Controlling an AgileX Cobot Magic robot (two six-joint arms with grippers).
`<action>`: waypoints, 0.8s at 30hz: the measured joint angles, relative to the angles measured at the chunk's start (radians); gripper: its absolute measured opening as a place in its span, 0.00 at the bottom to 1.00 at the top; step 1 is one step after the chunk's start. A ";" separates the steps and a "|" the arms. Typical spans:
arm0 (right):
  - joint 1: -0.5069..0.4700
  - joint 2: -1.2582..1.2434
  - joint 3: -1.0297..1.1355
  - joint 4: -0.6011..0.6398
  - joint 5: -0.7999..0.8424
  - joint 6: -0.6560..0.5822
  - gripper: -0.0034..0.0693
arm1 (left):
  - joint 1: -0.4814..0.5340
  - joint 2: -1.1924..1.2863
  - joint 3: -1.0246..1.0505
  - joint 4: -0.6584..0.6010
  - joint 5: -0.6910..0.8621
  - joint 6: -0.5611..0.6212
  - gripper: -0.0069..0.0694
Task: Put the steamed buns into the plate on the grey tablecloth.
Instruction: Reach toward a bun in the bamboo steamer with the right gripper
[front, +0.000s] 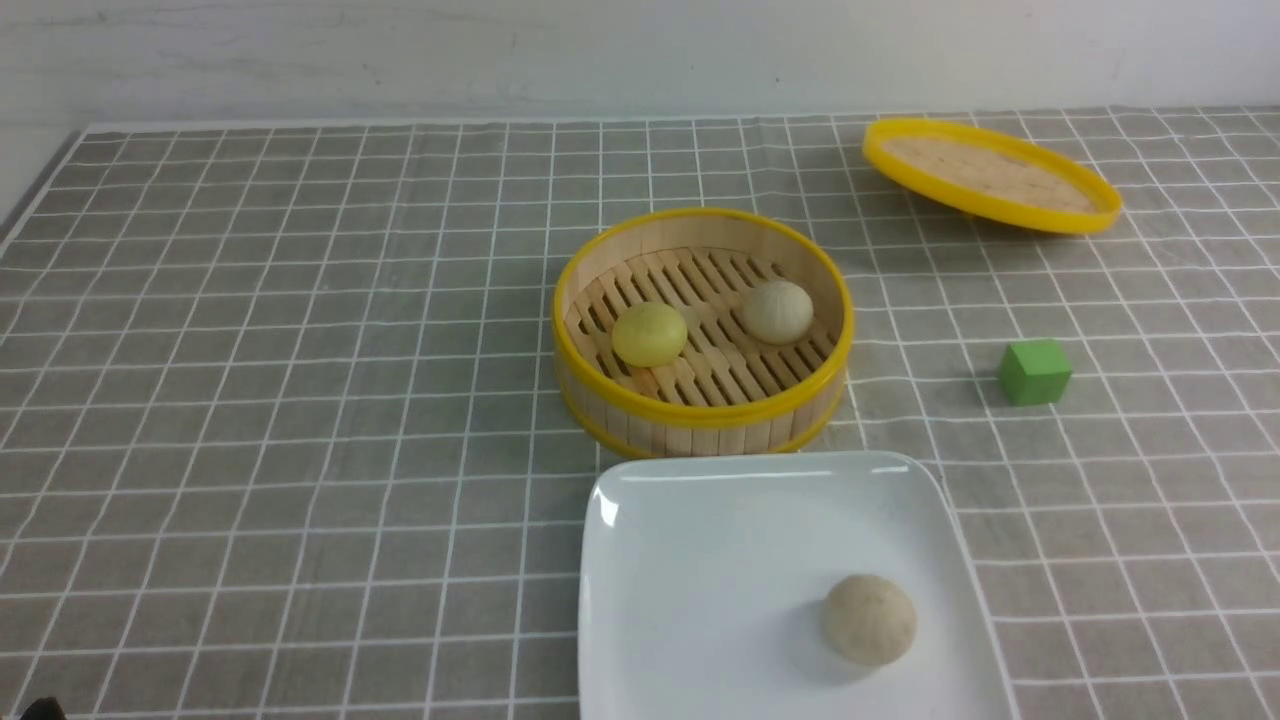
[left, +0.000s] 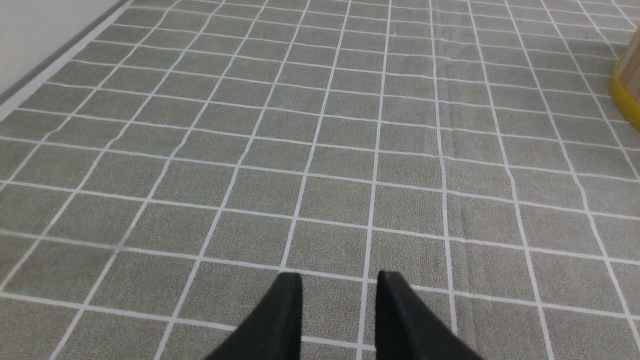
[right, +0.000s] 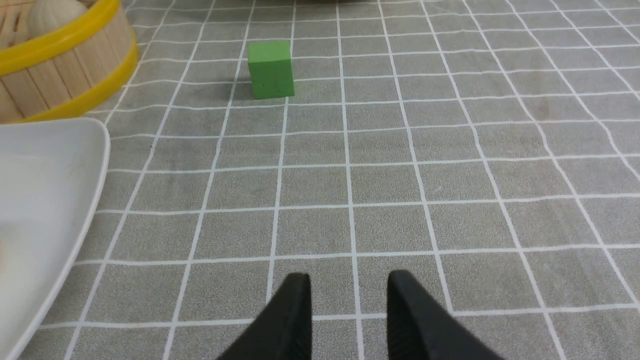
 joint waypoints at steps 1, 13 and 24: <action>0.000 0.000 0.000 0.000 0.000 0.000 0.38 | 0.000 0.000 0.000 0.000 0.000 0.000 0.41; 0.000 0.000 0.000 0.000 0.000 0.000 0.38 | 0.000 0.000 0.000 0.021 0.001 0.000 0.41; 0.000 0.000 0.000 0.005 -0.001 0.008 0.38 | 0.000 0.000 0.000 0.013 0.001 -0.009 0.41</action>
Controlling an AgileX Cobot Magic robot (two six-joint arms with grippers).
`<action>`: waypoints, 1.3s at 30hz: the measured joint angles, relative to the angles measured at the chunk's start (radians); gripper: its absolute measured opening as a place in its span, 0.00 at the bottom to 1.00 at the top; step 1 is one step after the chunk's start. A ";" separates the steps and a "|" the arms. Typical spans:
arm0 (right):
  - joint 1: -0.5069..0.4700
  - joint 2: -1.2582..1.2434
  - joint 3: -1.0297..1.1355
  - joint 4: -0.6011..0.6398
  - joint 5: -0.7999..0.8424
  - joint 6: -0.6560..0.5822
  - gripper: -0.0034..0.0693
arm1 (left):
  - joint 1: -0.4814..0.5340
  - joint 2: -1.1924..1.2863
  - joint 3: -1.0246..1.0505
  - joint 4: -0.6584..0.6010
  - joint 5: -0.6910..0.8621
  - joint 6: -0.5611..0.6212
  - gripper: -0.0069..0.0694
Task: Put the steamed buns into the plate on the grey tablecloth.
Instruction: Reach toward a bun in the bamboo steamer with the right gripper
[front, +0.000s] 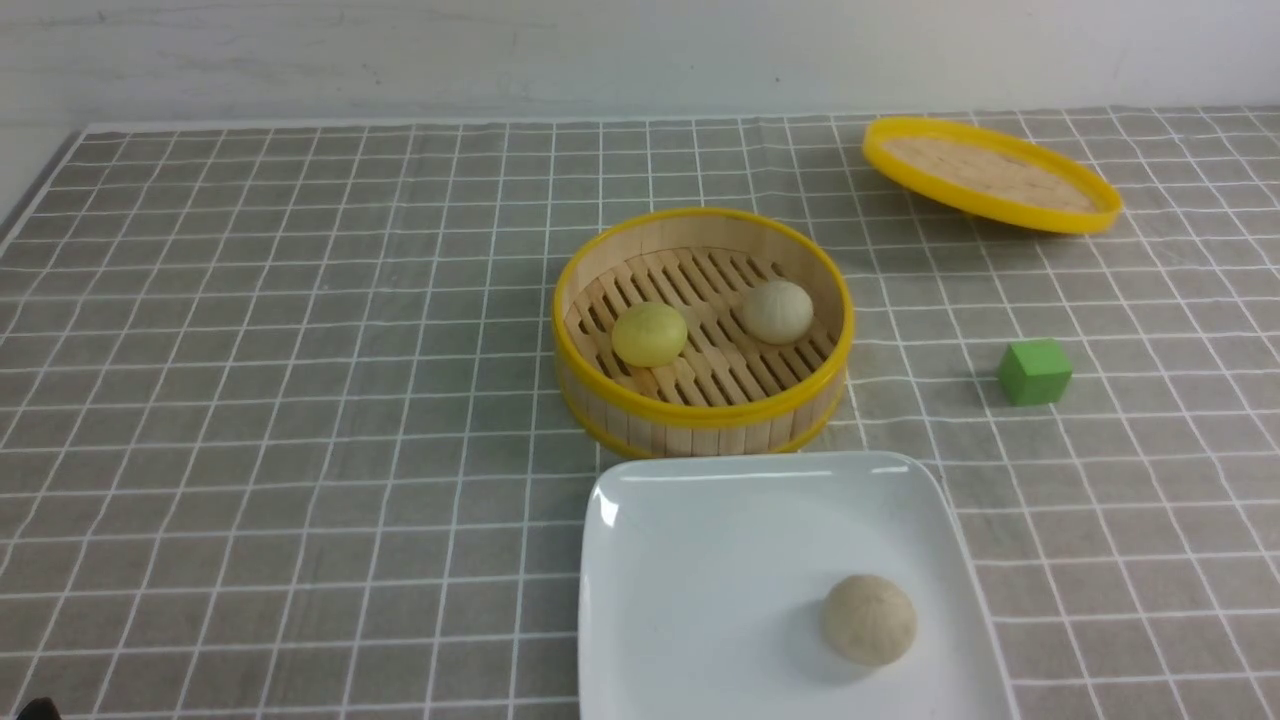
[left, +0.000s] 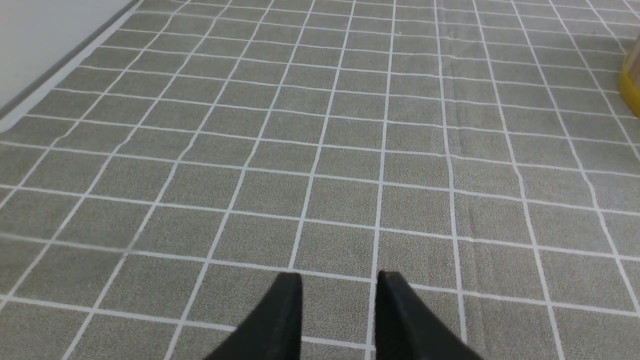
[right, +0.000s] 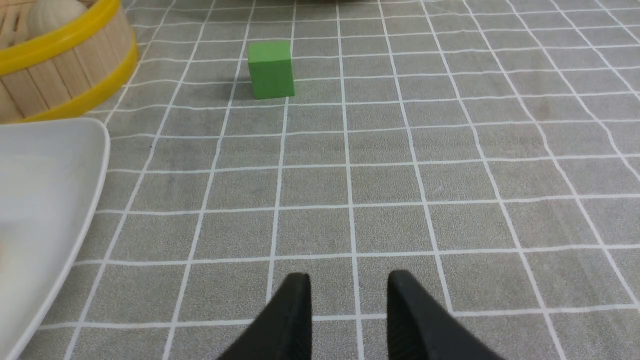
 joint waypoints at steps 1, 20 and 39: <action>0.000 0.000 0.000 0.026 -0.001 0.023 0.38 | 0.000 0.000 0.000 -0.023 -0.002 -0.019 0.41; 0.000 0.000 -0.003 0.675 -0.050 0.408 0.38 | 0.000 0.000 -0.002 -0.793 -0.250 -0.534 0.35; 0.000 0.795 -0.645 0.084 0.501 0.083 0.03 | 0.000 0.582 -0.574 -0.459 0.616 -0.044 0.09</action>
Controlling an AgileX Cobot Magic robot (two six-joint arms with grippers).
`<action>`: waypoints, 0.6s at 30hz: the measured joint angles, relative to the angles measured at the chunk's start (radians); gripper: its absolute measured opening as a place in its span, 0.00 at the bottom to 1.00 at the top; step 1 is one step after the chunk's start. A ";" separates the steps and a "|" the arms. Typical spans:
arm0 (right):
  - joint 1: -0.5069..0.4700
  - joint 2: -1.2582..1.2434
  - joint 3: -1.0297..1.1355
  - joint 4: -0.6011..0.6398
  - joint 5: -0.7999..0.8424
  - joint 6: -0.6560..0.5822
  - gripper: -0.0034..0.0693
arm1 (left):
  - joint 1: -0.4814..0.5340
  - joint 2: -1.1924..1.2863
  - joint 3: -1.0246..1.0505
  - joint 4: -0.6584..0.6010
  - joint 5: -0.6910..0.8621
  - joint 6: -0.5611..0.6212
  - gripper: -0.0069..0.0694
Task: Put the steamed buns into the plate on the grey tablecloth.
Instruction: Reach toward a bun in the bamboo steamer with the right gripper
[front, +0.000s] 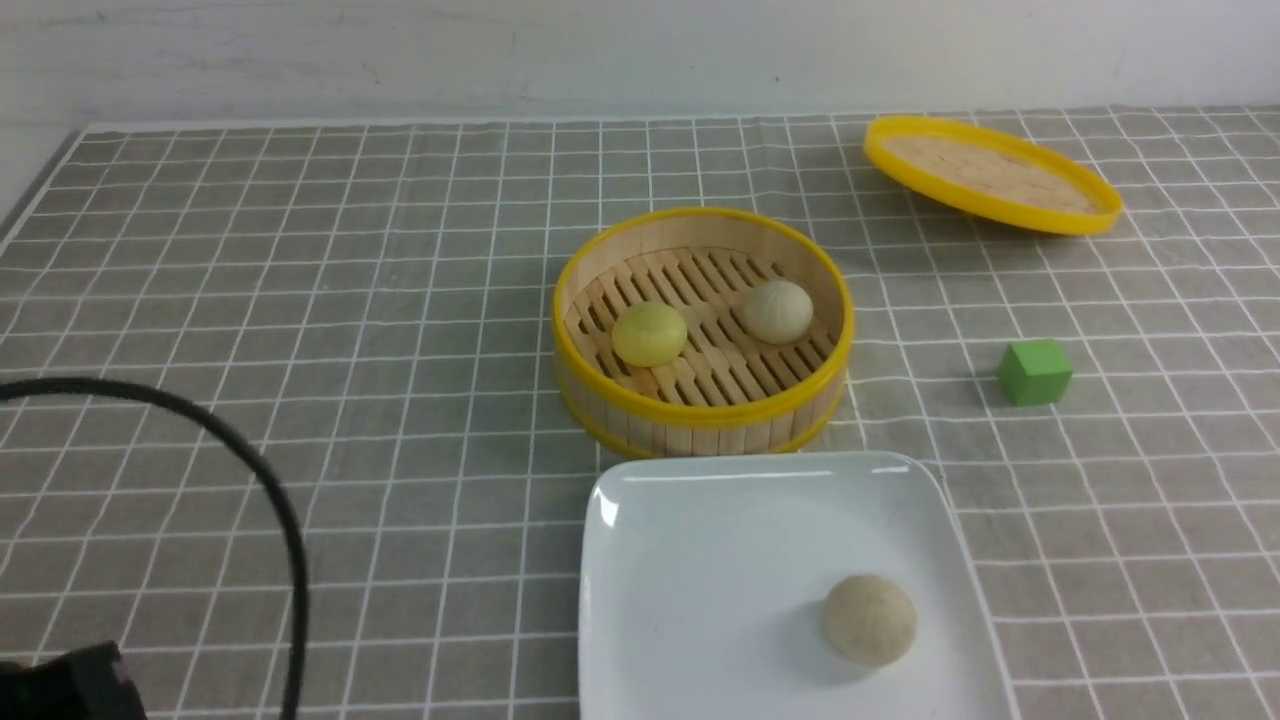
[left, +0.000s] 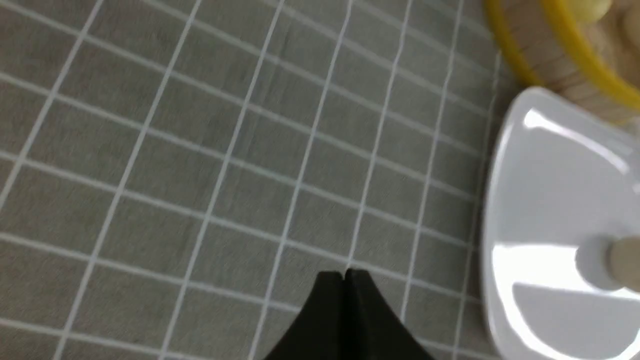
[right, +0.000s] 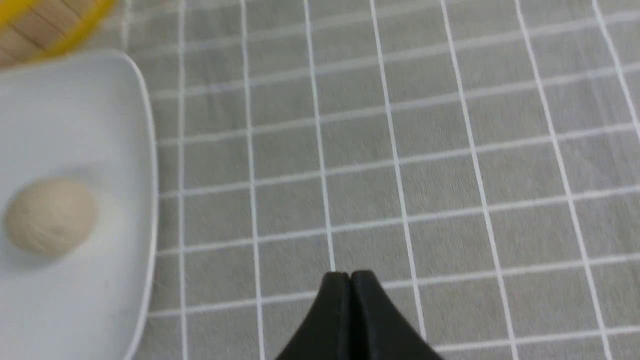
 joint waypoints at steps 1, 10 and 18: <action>0.000 0.012 -0.004 0.002 0.002 -0.004 0.03 | 0.000 0.008 -0.001 0.001 0.003 0.005 0.09; 0.000 0.451 -0.128 0.441 0.000 -0.390 0.16 | 0.000 0.301 -0.004 -0.010 -0.033 0.173 0.10; 0.151 0.732 -0.440 0.612 0.112 -0.599 0.56 | 0.000 0.405 -0.004 -0.050 -0.065 0.251 0.13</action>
